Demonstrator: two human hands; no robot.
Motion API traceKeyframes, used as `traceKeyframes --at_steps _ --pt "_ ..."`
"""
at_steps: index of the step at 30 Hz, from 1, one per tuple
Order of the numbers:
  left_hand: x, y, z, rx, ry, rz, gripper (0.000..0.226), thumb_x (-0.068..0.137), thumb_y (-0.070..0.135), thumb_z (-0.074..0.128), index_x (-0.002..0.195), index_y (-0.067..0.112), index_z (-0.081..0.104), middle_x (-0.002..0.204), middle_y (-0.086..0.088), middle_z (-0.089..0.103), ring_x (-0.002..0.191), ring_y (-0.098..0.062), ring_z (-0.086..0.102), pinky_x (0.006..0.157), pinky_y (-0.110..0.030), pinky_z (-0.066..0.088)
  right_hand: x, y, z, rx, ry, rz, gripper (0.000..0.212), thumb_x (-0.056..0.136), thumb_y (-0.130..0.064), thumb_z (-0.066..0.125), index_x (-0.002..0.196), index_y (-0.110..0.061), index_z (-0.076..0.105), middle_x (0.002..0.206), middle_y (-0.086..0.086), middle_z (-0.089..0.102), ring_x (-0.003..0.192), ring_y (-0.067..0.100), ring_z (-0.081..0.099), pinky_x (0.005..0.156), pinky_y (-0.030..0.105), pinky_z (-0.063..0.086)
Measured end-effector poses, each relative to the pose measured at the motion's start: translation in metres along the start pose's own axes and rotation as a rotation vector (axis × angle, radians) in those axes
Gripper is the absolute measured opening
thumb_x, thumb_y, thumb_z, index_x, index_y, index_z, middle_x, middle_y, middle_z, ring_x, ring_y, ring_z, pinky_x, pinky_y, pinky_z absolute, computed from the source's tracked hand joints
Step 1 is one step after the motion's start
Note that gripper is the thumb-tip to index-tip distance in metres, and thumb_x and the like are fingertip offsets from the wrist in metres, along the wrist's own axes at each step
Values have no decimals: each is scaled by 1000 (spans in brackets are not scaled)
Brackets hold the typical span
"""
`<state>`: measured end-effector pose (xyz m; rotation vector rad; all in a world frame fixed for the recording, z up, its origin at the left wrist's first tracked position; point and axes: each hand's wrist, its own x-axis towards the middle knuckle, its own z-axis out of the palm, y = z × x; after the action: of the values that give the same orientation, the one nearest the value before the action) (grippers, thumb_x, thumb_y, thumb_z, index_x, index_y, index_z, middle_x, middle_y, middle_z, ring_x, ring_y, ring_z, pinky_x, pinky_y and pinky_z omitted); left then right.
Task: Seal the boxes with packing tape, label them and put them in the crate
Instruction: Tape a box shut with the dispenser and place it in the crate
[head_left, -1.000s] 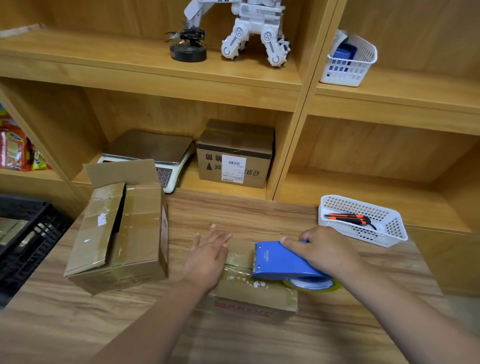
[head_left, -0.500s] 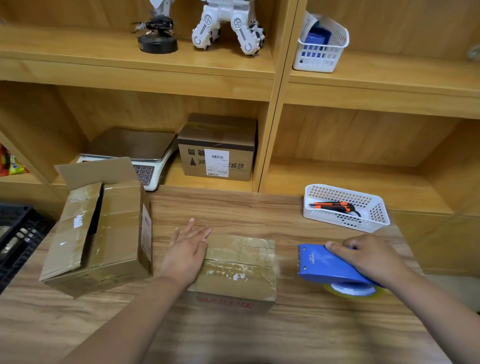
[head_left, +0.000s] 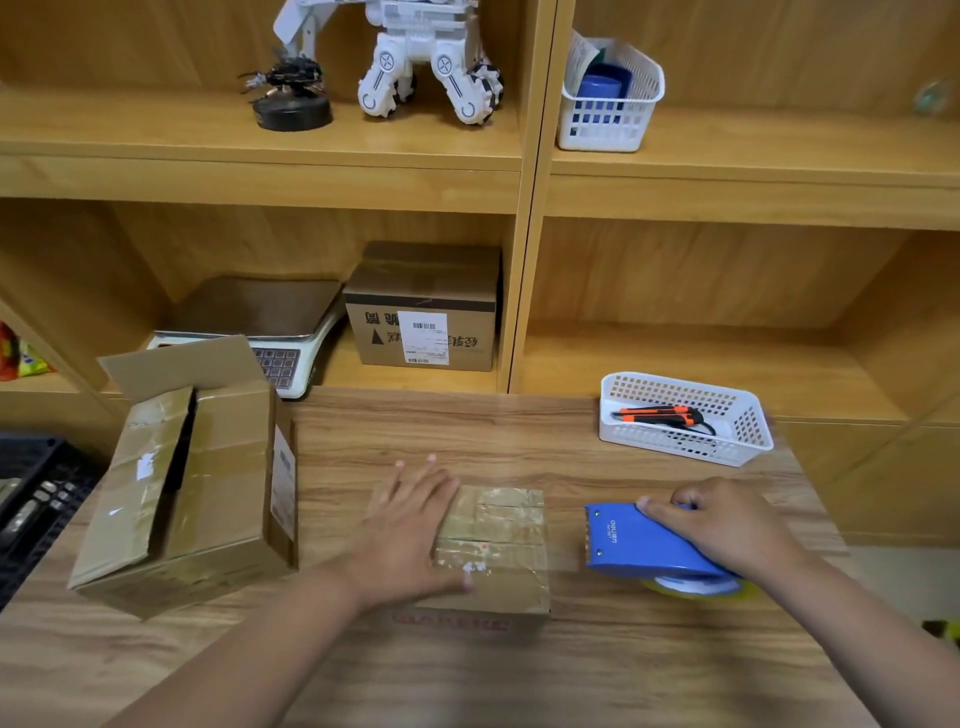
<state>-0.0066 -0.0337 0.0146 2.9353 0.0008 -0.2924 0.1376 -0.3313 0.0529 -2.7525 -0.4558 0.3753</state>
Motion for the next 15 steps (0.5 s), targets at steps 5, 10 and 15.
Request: traceKeyframes --at_steps 5,10,15 --pt "17 23 3 4 -158 128 134 61 81 55 144 14 -26 153 0 -26 136 -15 -32 106 -35 -26 2 8 -1 44 -26 5 61 80 -64 55 45 -16 41 44 -2 40 45 12 41 51 29 26" --pt "21 21 7 51 -146 124 132 63 82 53 145 10 -22 156 -5 -18 143 -16 -18 114 -38 -18 4 8 -11 168 -43 14 59 81 -58 59 36 -23 47 38 -7 39 42 9 39 52 27 27" --pt "19 23 8 67 -114 134 131 63 83 50 145 9 -22 157 -5 -17 143 -15 -16 113 -37 -19 5 10 -13 159 -39 16 60 79 -60 60 39 -18 46 40 -6 40 43 9 41 51 27 28"
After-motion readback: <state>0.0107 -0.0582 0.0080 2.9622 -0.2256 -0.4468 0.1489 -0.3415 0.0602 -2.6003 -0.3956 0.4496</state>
